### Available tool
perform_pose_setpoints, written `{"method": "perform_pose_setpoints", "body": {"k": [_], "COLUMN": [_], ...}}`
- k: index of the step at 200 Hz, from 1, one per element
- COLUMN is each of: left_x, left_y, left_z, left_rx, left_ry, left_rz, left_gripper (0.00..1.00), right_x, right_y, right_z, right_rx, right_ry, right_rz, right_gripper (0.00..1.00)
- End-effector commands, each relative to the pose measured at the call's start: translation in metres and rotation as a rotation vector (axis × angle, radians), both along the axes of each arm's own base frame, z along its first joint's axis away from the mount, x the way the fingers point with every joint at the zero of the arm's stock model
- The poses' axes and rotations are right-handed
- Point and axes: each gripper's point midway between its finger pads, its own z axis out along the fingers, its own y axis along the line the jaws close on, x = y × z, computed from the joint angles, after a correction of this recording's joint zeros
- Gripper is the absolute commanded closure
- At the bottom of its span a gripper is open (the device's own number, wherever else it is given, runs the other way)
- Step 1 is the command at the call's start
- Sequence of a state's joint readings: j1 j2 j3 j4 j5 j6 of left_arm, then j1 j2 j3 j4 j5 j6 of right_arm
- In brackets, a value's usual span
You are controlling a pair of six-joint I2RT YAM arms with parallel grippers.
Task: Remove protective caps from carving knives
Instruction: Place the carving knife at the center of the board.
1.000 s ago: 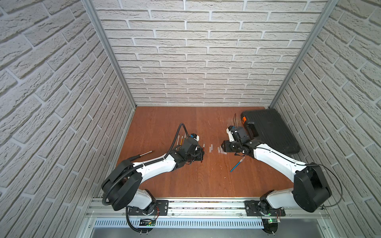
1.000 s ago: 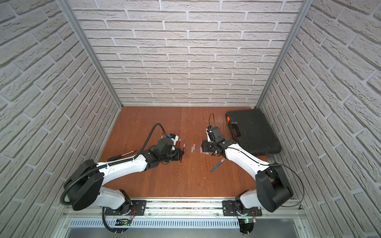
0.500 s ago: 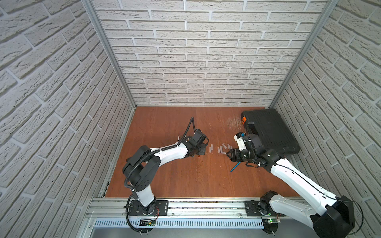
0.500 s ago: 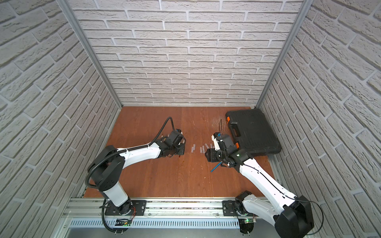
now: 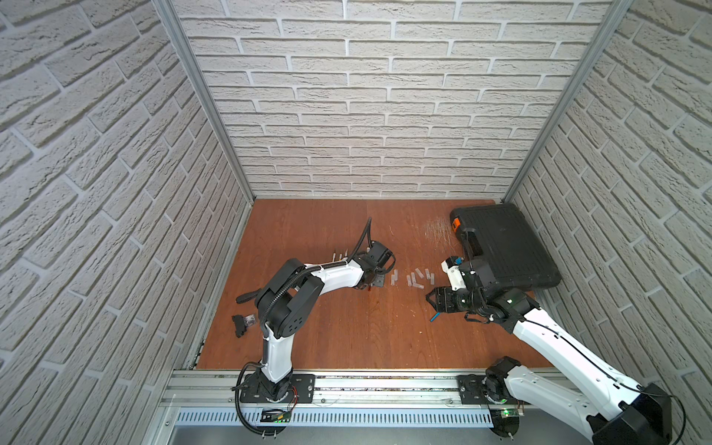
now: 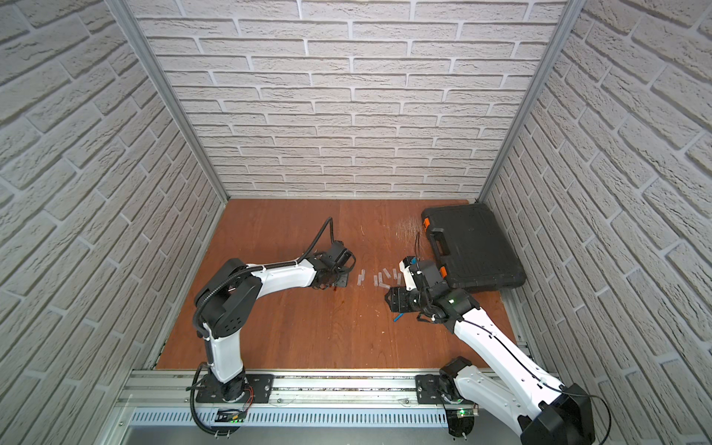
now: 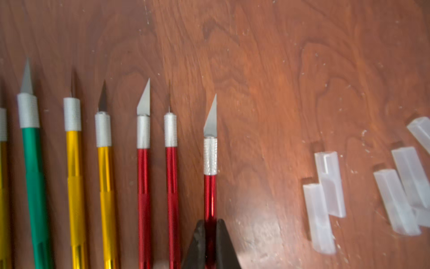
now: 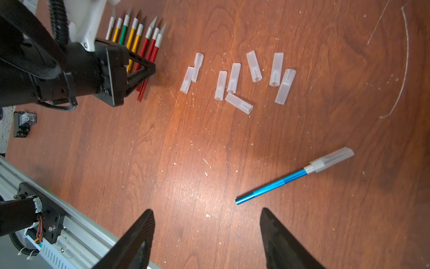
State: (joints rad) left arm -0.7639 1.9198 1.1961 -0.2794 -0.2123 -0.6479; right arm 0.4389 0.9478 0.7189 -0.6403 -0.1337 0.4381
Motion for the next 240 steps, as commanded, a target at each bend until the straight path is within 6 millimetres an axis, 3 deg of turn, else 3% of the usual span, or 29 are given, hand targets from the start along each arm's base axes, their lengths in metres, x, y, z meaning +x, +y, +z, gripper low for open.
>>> {"method": "perform_pose_setpoints", "body": {"k": [1, 44, 105, 147, 175, 209, 240], "left_x": [0.008, 0.008, 0.007, 0.007, 0.001, -0.021, -0.053], "left_y": [0.004, 0.006, 0.005, -0.002, -0.01, -0.036, -0.076], "left_z": [-0.004, -0.012, -0.006, 0.011, 0.037, 0.065, 0.083], "left_rx": [0.031, 0.046, 0.031, 0.007, 0.01, -0.035, -0.178], "left_ry": [-0.006, 0.009, 0.005, -0.02, -0.089, -0.125, -0.113], "left_rz": [0.01, 0.009, 0.012, -0.01, -0.038, -0.146, -0.324], "left_gripper": [0.97, 0.91, 0.81, 0.81, 0.79, 0.78, 0.78], "right_x": [-0.002, -0.005, -0.007, -0.011, -0.016, -0.033, -0.053], "right_y": [0.001, -0.002, -0.009, -0.014, -0.018, -0.026, -0.025], "right_z": [0.003, 0.0, 0.002, 0.005, 0.01, 0.02, 0.047], "right_rx": [0.018, 0.017, 0.005, 0.005, -0.01, -0.038, 0.0], "right_ry": [-0.014, -0.007, -0.013, -0.019, -0.009, 0.035, 0.05], "right_rz": [-0.012, -0.03, -0.067, -0.086, -0.094, -0.082, -0.045], "right_gripper": [0.28, 0.28, 0.29, 0.29, 0.3, 0.3, 0.3]}}
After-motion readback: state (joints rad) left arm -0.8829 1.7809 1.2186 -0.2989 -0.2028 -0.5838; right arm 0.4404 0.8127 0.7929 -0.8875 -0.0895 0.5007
